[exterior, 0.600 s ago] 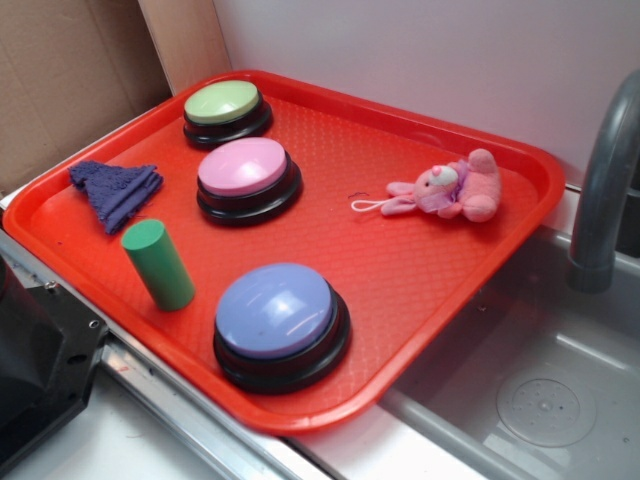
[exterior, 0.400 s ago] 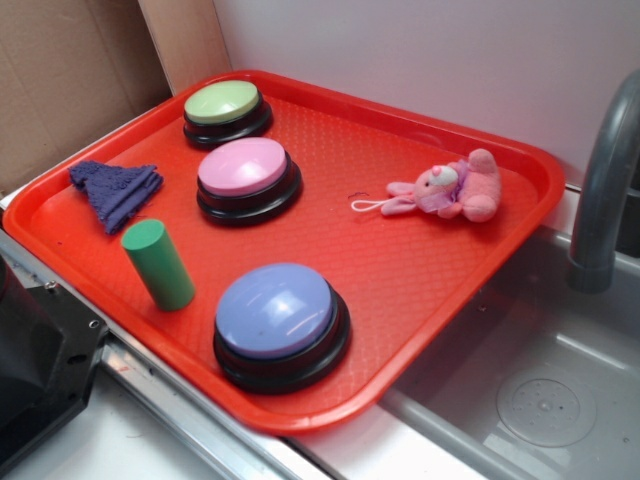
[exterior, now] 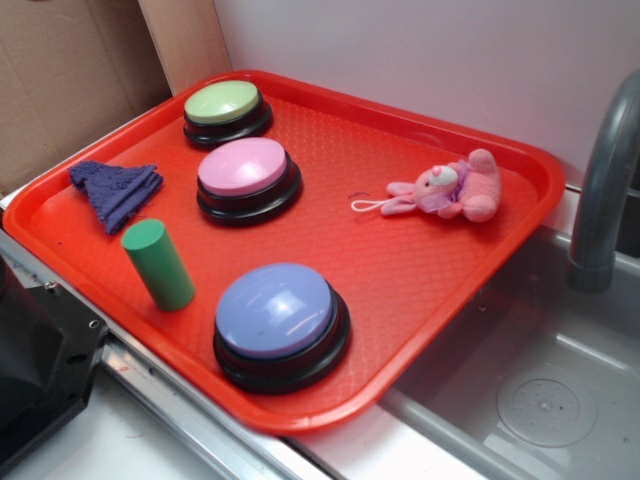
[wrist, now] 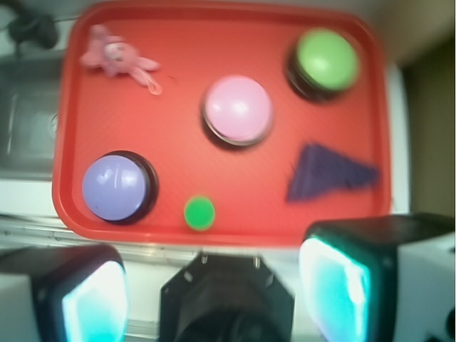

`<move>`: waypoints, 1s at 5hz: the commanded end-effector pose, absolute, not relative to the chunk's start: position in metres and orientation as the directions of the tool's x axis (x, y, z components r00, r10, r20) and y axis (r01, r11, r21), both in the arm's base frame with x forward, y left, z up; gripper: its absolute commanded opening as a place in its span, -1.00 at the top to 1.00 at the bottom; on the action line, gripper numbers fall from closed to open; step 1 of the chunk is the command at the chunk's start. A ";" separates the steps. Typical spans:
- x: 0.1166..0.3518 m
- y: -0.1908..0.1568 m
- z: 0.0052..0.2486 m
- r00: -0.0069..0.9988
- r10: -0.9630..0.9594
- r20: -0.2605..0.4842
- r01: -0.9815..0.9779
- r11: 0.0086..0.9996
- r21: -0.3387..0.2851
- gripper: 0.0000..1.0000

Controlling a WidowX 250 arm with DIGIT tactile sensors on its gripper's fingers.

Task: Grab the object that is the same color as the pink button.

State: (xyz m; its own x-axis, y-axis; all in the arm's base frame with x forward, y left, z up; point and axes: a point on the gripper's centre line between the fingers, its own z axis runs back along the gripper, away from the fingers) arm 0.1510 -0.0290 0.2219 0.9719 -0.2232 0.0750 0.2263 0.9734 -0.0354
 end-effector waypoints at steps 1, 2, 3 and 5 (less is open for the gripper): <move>0.244 -0.079 0.199 0.730 -0.680 0.069 0.668 0.731 0.137 -1.00; 0.280 -0.113 0.163 0.542 -0.840 0.012 0.829 0.537 0.157 -1.00; 0.299 -0.128 0.135 0.499 -0.866 -0.034 0.862 0.491 0.124 -1.00; 0.309 -0.150 0.077 0.410 -0.897 -0.164 0.912 0.409 0.039 -1.00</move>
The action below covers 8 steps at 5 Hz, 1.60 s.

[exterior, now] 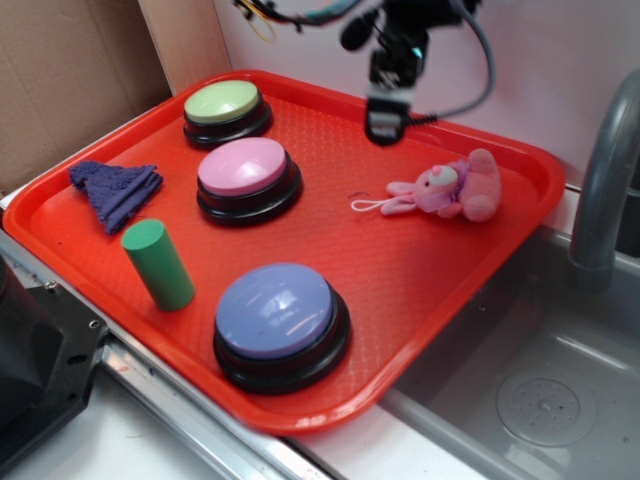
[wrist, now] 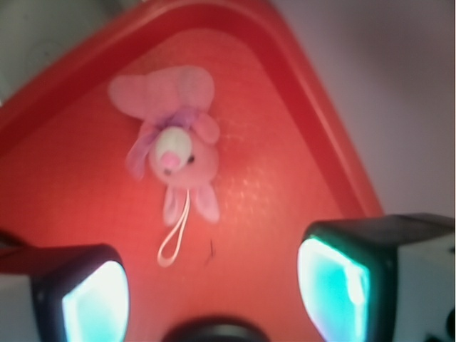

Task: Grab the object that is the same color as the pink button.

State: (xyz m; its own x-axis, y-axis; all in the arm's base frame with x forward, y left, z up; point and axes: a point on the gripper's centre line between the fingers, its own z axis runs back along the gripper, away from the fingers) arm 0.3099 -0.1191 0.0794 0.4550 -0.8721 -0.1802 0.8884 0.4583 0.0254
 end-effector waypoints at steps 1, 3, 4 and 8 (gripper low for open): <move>0.307 -0.164 0.063 0.372 -0.908 -0.190 0.925 0.379 0.000 -1.00; 0.302 -0.173 0.052 0.390 -0.881 -0.267 0.918 0.396 0.034 -1.00; 0.297 -0.171 0.046 0.420 -0.860 -0.290 0.905 0.419 0.071 -1.00; 0.291 -0.147 0.084 0.616 -0.782 -0.097 0.788 0.608 0.097 1.00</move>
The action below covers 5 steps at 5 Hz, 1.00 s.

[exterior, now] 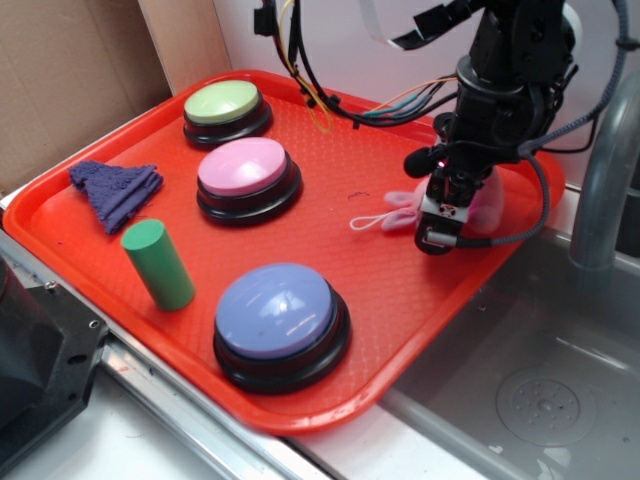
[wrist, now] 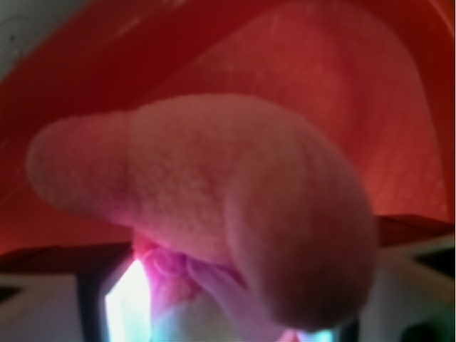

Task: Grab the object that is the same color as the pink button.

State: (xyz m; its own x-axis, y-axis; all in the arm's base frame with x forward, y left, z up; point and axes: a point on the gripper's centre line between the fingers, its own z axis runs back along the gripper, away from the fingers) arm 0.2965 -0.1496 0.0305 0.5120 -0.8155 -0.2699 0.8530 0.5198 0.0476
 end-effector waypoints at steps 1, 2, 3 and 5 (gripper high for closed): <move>0.282 -0.118 0.133 0.792 -0.609 -0.034 0.610 0.788 0.083 1.00; 0.259 -0.084 0.181 0.919 -0.395 0.011 0.393 0.916 0.084 1.00; 0.239 -0.065 0.207 0.976 -0.217 -0.025 0.217 0.976 0.003 1.00; 0.215 -0.062 0.239 0.957 -0.290 -0.023 0.291 0.956 0.044 1.00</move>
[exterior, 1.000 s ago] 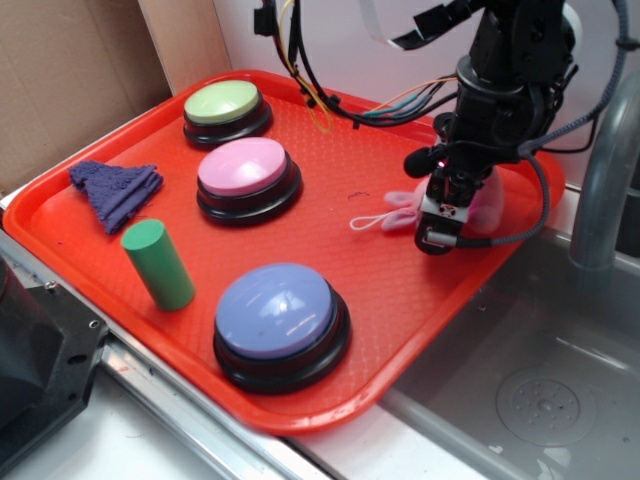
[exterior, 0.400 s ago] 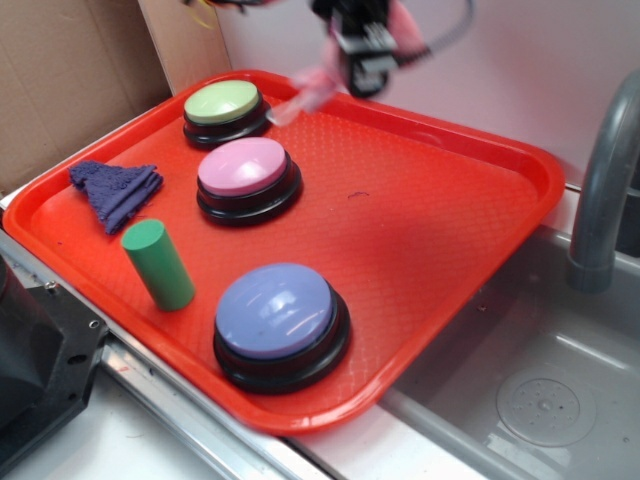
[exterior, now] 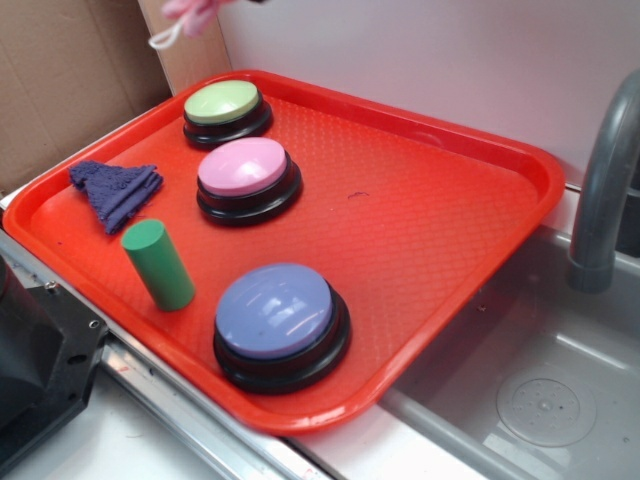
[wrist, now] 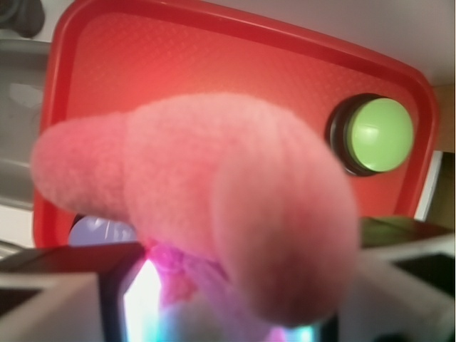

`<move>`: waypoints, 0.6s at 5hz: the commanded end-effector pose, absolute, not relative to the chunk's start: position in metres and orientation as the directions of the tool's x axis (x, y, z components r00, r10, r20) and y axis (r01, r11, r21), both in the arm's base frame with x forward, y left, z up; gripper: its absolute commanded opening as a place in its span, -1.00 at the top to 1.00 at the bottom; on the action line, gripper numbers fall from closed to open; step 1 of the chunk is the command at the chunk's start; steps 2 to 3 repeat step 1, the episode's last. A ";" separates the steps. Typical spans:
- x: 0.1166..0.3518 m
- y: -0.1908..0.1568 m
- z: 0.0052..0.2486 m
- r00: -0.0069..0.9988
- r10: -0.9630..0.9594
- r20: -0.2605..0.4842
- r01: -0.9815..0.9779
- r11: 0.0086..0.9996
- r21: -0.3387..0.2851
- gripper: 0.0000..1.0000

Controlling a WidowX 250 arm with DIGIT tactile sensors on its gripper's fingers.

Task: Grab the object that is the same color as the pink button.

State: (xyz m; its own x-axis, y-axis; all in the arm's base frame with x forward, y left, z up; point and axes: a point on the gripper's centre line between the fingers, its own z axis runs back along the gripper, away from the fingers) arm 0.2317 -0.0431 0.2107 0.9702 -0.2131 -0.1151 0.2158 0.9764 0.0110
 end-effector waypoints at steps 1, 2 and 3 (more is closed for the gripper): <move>0.211 -0.057 0.239 0.916 -0.401 0.016 0.400 0.916 0.031 1.00; 0.211 -0.057 0.239 0.916 -0.401 0.016 0.400 0.916 0.031 1.00; 0.211 -0.057 0.239 0.916 -0.401 0.016 0.400 0.916 0.031 1.00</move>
